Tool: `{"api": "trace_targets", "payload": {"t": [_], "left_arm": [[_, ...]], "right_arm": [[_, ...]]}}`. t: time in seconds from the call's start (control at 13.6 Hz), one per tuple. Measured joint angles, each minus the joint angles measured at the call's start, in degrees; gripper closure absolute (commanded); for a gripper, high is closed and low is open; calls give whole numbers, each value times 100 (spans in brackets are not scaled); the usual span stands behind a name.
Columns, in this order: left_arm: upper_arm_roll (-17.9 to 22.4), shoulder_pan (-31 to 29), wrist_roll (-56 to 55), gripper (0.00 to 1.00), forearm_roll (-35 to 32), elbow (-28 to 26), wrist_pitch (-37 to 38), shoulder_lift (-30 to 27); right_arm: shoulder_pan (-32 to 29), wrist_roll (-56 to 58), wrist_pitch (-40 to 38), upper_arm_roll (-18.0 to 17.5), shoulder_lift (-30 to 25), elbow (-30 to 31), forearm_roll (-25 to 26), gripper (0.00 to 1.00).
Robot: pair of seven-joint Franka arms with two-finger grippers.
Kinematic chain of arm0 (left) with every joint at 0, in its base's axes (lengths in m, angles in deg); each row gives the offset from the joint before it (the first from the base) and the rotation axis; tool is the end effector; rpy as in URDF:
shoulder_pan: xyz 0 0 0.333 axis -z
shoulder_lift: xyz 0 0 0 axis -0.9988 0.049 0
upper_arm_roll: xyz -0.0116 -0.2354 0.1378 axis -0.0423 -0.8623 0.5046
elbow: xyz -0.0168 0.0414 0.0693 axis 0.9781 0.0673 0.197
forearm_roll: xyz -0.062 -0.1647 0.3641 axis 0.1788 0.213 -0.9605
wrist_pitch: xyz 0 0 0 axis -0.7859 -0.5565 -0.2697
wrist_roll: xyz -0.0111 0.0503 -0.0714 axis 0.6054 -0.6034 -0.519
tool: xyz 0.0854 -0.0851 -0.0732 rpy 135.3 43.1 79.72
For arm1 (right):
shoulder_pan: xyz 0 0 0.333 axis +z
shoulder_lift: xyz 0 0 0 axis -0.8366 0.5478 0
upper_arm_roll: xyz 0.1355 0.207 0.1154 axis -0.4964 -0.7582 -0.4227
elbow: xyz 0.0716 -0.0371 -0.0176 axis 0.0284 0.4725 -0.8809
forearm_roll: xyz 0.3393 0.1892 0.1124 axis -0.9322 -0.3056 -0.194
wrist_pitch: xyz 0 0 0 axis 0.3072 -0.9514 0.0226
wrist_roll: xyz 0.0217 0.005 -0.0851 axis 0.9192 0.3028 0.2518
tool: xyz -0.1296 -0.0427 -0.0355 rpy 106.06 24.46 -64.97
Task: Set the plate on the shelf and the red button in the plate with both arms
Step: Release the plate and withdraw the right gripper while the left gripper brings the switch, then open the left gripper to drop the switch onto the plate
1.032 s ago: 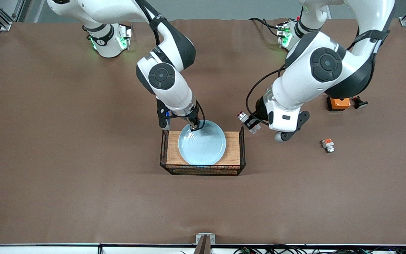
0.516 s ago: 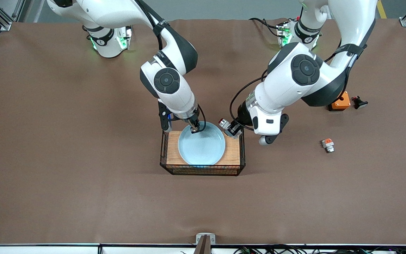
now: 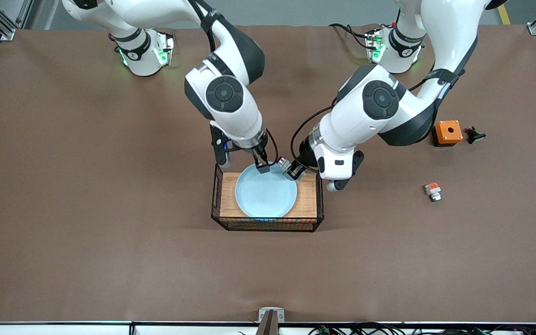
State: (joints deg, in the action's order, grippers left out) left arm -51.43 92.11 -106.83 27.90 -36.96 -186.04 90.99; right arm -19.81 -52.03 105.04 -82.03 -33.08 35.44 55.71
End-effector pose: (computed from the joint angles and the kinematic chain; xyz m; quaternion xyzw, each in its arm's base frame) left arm 0.5651 -0.4354 0.3690 0.8880 0.4190 -0.0682 0.1765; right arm 0.5223 0.4819 0.3534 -0.7867 0.6115 0.0776 0.0343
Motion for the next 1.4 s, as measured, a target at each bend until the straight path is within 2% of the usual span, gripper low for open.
{"api": "trace_targets", "payload": {"t": [0.22,0.44,0.59,0.66,0.74,0.81,0.88,0.96,1.25,1.4], "left_arm": [[348,400,-158,99,-148,1,-95,157],[534,652,-159,99,-151,27,-310,323],[562,776,-162,96,-152,89,-421,471],[617,862,-163,89,-152,124,-439,537],[733,989,-163,70,-152,156,-450,589],[864,1117,-163,40,-153,180,-454,624],[984,1233,-163,16,-153,196,-457,649],[1071,1318,-163,0,-153,201,-458,657],[1175,1409,-163,0,-237,361,-401,605],[1201,1362,-157,0,-492,619,196,419]], "right_arm": [[28,475,-958,9,-508,-161,14,1],[-49,1856,-2017,136,-1220,-206,101,1],[-377,3115,-2650,259,-1714,-206,133,1],[-642,3812,-2930,294,-1932,-203,135,1],[-965,4571,-3195,324,-2140,-198,136,1],[-1294,5306,-3395,342,-2315,-191,136,1],[-1622,6036,-3536,354,-2466,-176,137,1],[-1938,6729,-3605,362,-2593,-137,137,1],[-3066,8979,-3634,383,-2903,177,137,0],[-3418,9660,-3622,384,-2912,218,136,0]]}}
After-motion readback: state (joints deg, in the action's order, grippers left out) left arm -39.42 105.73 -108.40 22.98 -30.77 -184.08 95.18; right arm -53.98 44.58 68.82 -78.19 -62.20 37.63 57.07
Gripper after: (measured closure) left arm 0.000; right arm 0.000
